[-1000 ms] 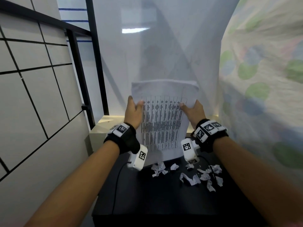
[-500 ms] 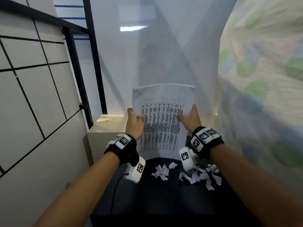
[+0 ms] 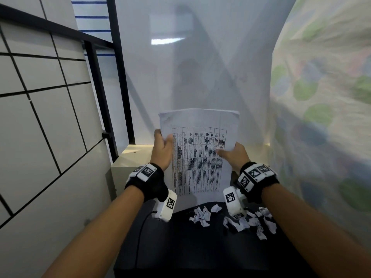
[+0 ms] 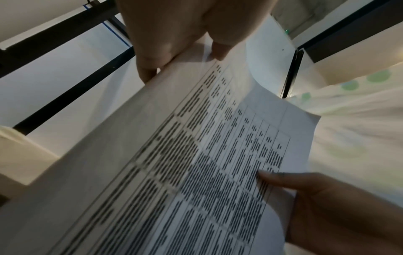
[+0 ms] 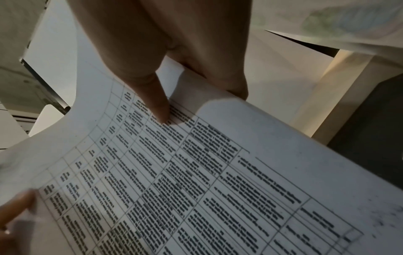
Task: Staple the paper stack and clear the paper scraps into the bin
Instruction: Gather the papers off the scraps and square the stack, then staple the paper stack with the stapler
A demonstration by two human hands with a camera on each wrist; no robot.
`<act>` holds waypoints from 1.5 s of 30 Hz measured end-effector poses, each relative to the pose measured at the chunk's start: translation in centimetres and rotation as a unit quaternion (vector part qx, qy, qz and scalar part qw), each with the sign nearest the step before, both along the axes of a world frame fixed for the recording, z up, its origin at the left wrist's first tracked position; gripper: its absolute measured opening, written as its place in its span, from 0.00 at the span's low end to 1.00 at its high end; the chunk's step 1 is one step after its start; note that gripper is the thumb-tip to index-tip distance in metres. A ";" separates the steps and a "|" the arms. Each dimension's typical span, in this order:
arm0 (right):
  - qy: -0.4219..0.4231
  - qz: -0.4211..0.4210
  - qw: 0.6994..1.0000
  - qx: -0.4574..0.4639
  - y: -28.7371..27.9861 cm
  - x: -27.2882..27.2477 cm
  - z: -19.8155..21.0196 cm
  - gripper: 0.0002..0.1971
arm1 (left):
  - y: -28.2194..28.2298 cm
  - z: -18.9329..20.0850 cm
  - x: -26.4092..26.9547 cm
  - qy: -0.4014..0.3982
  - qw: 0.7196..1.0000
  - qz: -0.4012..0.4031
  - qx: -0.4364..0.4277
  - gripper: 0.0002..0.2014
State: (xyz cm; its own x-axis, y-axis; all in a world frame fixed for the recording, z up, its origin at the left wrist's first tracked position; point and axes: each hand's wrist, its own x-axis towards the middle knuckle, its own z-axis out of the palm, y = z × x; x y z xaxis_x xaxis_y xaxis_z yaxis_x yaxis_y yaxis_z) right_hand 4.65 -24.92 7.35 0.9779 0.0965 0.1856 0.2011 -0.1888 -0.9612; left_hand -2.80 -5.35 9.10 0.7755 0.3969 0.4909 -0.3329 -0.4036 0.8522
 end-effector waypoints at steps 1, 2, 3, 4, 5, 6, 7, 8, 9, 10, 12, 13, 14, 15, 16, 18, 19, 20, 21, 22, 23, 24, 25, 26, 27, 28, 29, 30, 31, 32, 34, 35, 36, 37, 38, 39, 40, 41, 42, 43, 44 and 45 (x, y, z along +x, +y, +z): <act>0.002 -0.002 1.000 0.002 0.0 0.1 0.0 0.20 | 0.0 0.5 0.1 -0.013 1.000 -0.006 0.005 0.03; 0.002 -0.005 1.000 0.004 -0.1 0.2 -0.1 0.23 | 0.0 0.9 0.3 -0.024 1.000 -0.013 0.008 0.04; 0.002 -0.009 1.000 0.005 -0.2 0.4 -0.2 0.27 | -0.1 1.1 0.3 -0.032 0.999 -0.019 0.008 0.05; 0.002 -0.011 1.000 0.006 -0.3 0.8 -0.5 0.30 | -0.3 1.1 0.3 -0.034 0.999 -0.024 0.007 0.06; 0.003 -0.012 1.000 0.005 -0.4 1.1 -0.6 0.32 | -0.5 1.1 0.2 -0.036 0.999 -0.027 0.002 0.07; 0.003 -0.010 1.000 0.002 -0.6 1.2 -0.6 0.31 | -0.6 1.0 0.2 -0.033 0.999 -0.026 -0.005 0.06; 0.006 -0.006 1.000 -0.002 -0.8 0.9 -0.3 0.30 | -0.7 1.0 0.0 -0.027 0.999 -0.024 -0.008 0.07; 0.011 -0.001 1.000 -0.003 -1.1 0.5 0.2 0.29 | -0.8 0.9 -0.1 -0.018 1.000 -0.022 -0.012 0.07; 0.017 0.004 1.000 -0.002 -1.5 0.0 0.7 0.29 | -0.8 0.8 -0.2 -0.012 0.999 -0.025 -0.016 0.07; 0.021 0.010 1.000 -0.002 -2.0 -0.4 1.2 0.29 | -0.8 0.7 -0.2 -0.006 1.000 -0.023 -0.017 0.09; 0.025 0.006 1.000 -0.003 -3.8 -0.9 1.8 0.27 | -0.9 0.9 -0.3 0.011 1.000 -0.012 -0.006 0.12; 0.028 -0.003 1.000 0.000 -4.9 -1.3 2.0 0.27 | -0.9 0.9 -0.4 0.013 1.000 -0.007 0.001 0.11; 0.029 -0.012 0.999 0.004 -6.1 -1.6 2.1 0.26 | -0.9 0.9 -0.3 0.013 1.000 -0.004 0.006 0.08; 0.036 -0.021 0.999 0.000 -7.4 -2.1 1.9 0.24 | -0.9 0.9 -0.3 0.010 1.000 0.000 0.011 0.07; 0.045 -0.030 0.998 -0.010 -8.8 -2.6 1.5 0.21 | -0.8 0.8 -0.2 0.011 1.000 0.003 0.014 0.06; 0.075 -0.047 0.994 -0.070 -11.6 -3.7 0.1 0.17 | -0.7 0.6 0.0 0.012 1.000 0.005 0.012 0.06; 0.092 -0.057 0.987 -0.121 -13.0 -4.1 -0.8 0.16 | -0.7 0.6 0.0 0.013 1.000 0.006 0.013 0.07; 0.105 -0.065 0.975 -0.184 -14.2 -4.5 -1.8 0.16 | -0.7 0.5 0.1 0.015 1.000 0.007 0.014 0.07; 0.118 -0.070 0.957 -0.255 -15.2 -4.8 -2.8 0.17 | -0.7 0.5 0.1 0.013 1.000 0.009 0.015 0.07; 0.130 -0.067 0.936 -0.322 -16.0 -5.0 -3.9 0.19 | -0.7 0.4 0.2 0.012 1.000 0.011 0.015 0.07; 0.145 -0.060 0.912 -0.379 -16.6 -5.2 -5.0 0.21 | -0.6 0.4 0.3 0.010 1.000 0.011 0.015 0.06; 0.156 -0.054 0.891 -0.424 -16.9 -5.4 -5.9 0.23 | -0.5 0.2 0.5 0.010 1.000 0.010 0.012 0.06; 0.165 -0.048 0.872 -0.458 -17.0 -5.6 -6.6 0.25 | -0.4 0.2 0.7 0.010 1.000 0.008 0.010 0.07; 0.172 -0.046 0.857 -0.484 -17.0 -5.7 -7.3 0.26 | -0.3 0.1 0.8 0.011 1.000 0.007 0.008 0.07; 0.179 -0.046 0.845 -0.502 -17.1 -5.8 -7.8 0.28 | -0.4 0.1 0.8 0.012 1.000 0.006 0.006 0.07; 0.183 -0.047 0.838 -0.512 -17.0 -5.7 -8.3 0.30 | -0.3 0.1 0.8 0.012 1.000 0.006 0.004 0.07; 0.189 -0.049 0.833 -0.518 -17.1 -5.6 -8.8 0.32 | -0.4 0.2 0.7 0.012 1.000 0.007 0.005 0.07; 0.192 -0.051 0.830 -0.522 -17.1 -5.5 -9.2 0.33 | -0.4 0.2 0.7 0.010 1.000 0.006 0.007 0.07; 0.197 -0.054 0.828 -0.523 -17.1 -5.3 -9.6 0.34 | -0.5 0.3 0.5 0.009 1.000 0.008 0.010 0.08; 0.198 -0.056 0.828 -0.522 -17.1 -5.3 -10.0 0.34 | -0.6 0.4 0.4 0.009 1.000 0.010 0.012 0.08; 0.194 -0.061 0.825 -0.528 -17.2 -5.2 -10.7 0.34 | -0.6 0.4 0.4 0.008 1.000 0.009 0.008 0.08; 0.190 -0.066 0.821 -0.535 -17.2 -5.2 -10.9 0.34 | -0.6 0.4 0.4 0.007 1.000 0.006 0.005 0.08; 0.187 -0.069 0.819 -0.539 -17.3 -5.1 -11.1 0.33 | -0.5 0.4 0.4 0.006 1.000 0.000 -0.001 0.08; 0.189 -0.069 0.819 -0.538 -17.4 -5.0 -11.2 0.32 | -0.5 0.3 0.5 0.006 1.000 -0.004 -0.006 0.09; 0.192 -0.066 0.823 -0.531 -17.4 -4.8 -11.1 0.30 | -0.4 0.3 0.6 0.006 1.000 -0.007 -0.008 0.09; 0.200 -0.062 0.830 -0.516 -17.4 -4.7 -10.9 0.27 | -0.4 0.3 0.5 0.007 1.000 -0.007 -0.006 0.09; 0.203 -0.062 0.846 -0.490 -17.4 -4.6 -10.5 0.22 | -0.4 0.3 0.6 0.009 1.000 -0.005 -0.004 0.09; 0.206 -0.070 0.869 -0.444 -17.2 -4.5 -9.8 0.17 | -0.4 0.4 0.6 0.011 1.000 -0.004 -0.003 0.08; 0.209 -0.083 0.898 -0.379 -16.8 -4.5 -8.9 0.13 | -0.3 0.4 0.6 0.014 1.000 -0.002 -0.002 0.08; 0.219 -0.096 0.923 -0.300 -16.3 -4.6 -7.7 0.11 | -0.3 0.5 0.6 0.015 1.000 0.000 0.001 0.10; 0.227 -0.097 0.944 -0.218 -15.7 -4.8 -6.1 0.09 | -0.3 0.5 0.7 0.016 1.000 0.000 0.004 0.10; 0.222 -0.090 0.959 -0.151 -14.9 -5.1 -4.4 0.07 | -0.3 0.6 0.5 0.014 1.000 0.000 0.006 0.08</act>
